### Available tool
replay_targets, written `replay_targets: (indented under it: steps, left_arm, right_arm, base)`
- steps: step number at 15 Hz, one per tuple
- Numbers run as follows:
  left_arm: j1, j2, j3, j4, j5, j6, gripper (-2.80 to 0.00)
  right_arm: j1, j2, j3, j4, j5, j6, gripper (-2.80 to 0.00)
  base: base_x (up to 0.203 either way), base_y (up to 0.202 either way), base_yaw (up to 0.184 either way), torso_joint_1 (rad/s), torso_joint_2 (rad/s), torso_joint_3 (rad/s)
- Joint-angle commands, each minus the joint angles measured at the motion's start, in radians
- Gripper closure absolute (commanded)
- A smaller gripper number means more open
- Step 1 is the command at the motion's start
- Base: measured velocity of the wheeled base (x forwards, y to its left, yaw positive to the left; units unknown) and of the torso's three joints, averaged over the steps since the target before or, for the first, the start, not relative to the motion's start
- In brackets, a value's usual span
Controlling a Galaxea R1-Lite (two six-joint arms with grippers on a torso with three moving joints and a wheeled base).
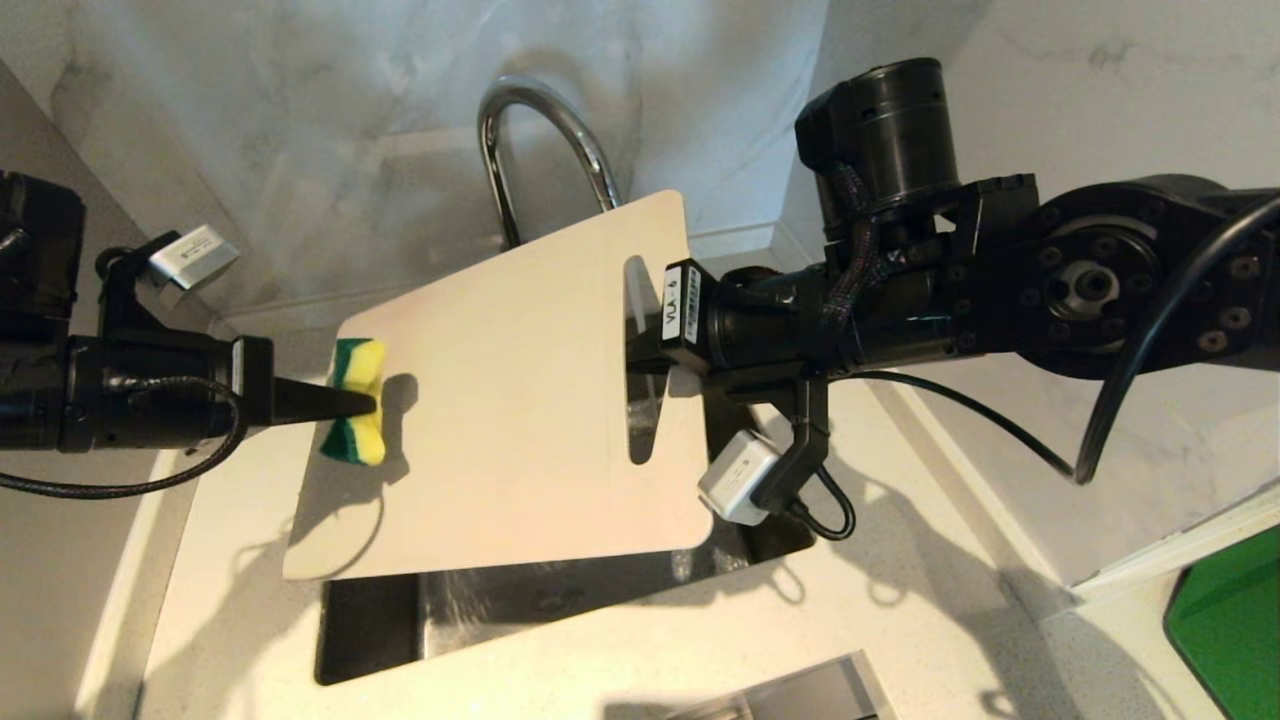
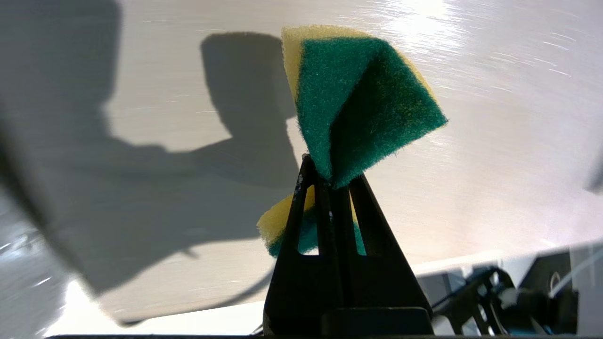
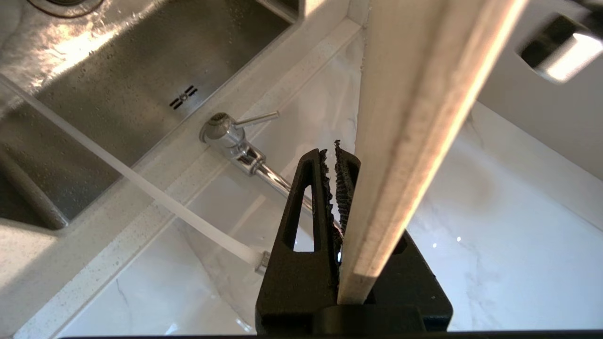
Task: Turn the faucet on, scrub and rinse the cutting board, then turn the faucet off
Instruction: Scrub the cutting board underwater
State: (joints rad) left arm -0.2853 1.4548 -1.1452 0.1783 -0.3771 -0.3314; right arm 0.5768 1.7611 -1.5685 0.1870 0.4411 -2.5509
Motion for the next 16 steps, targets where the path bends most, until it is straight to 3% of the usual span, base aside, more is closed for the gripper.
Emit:
replay_targets:
  steps: [1,4,5,7,8,16]
  left_arm:
    - [-0.155,-0.036,-0.024,0.005,0.078,-0.015,0.00]
    - [-0.325,-0.027,-0.057,0.006,0.153,-0.080,0.00]
    - [-0.381,-0.012,-0.060,0.006,0.209,-0.091,0.00]
    - [-0.462,0.011,-0.058,-0.002,0.305,-0.120,0.00]
    - [-0.485,0.013,-0.050,-0.020,0.314,-0.133,0.00]
    - [-0.494,0.004,0.145,-0.178,0.319,-0.153,0.00]
  right_arm:
    - [0.000,0.003,-0.003,0.002,0.002,-0.014,0.00]
    - [0.000,0.001,-0.005,0.000,0.001,0.006,0.00]
    - [0.000,0.000,-0.005,0.000,0.001,0.009,0.00]
    - [0.000,-0.002,-0.008,0.000,0.001,0.014,0.00]
    - [-0.001,-0.003,-0.008,0.000,0.001,0.014,0.00]
    - [-0.003,-0.003,-0.008,0.000,0.001,0.026,0.00]
  base:
    - [0.000,0.000,0.000,0.000,0.00,0.000]
    - [0.000,0.000,0.000,0.000,0.00,0.000]
    - [0.000,0.000,0.000,0.000,0.00,0.000]
    - [0.000,0.000,0.000,0.000,0.00,0.000]
    - [0.000,0.000,0.000,0.000,0.00,0.000]
    - [0.000,0.000,0.000,0.000,0.00,0.000]
